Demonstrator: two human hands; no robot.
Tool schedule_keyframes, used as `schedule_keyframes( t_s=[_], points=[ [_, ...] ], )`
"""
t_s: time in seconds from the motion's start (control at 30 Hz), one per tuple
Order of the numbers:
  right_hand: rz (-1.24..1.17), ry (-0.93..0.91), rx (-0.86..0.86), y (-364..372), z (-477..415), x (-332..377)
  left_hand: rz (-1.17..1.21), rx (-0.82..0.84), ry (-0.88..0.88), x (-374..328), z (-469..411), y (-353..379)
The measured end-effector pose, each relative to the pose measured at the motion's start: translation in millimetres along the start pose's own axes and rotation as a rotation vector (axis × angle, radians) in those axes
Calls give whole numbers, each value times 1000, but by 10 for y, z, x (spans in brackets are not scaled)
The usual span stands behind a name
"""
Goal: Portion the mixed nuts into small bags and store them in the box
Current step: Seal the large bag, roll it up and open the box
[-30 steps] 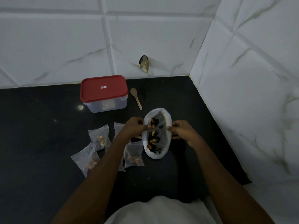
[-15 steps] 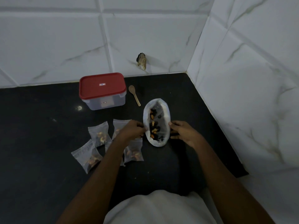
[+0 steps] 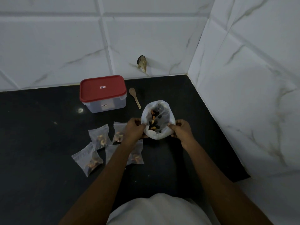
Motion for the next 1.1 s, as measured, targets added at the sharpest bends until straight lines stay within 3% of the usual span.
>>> schedule_keyframes(
  t_s=[0.23, 0.47, 0.7, 0.9, 1.1],
  points=[
    [-245, 220, 250, 105, 229, -204, 299, 288, -70, 80, 181, 136],
    [-441, 271, 405, 197, 421, -306, 326, 258, -25, 72, 215, 123],
    [-393, 115, 230, 190, 359, -181, 298, 130, 18, 26, 247, 114],
    [-77, -49, -78, 2, 315, -76, 18, -107, 149, -32, 213, -14],
    [-64, -22, 45, 77, 325, -94, -25, -69, 166, 29, 142, 48]
  ],
)
Point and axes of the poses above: each hand's wrist, its own z-axis away from the middle knuckle, its own y-axis out of the palm, x = y × z, the point moved 10 cm from there along -z, towards the middle knuckle, and after that the axes turned 6 degrees about -z, right-handed, at the moved point
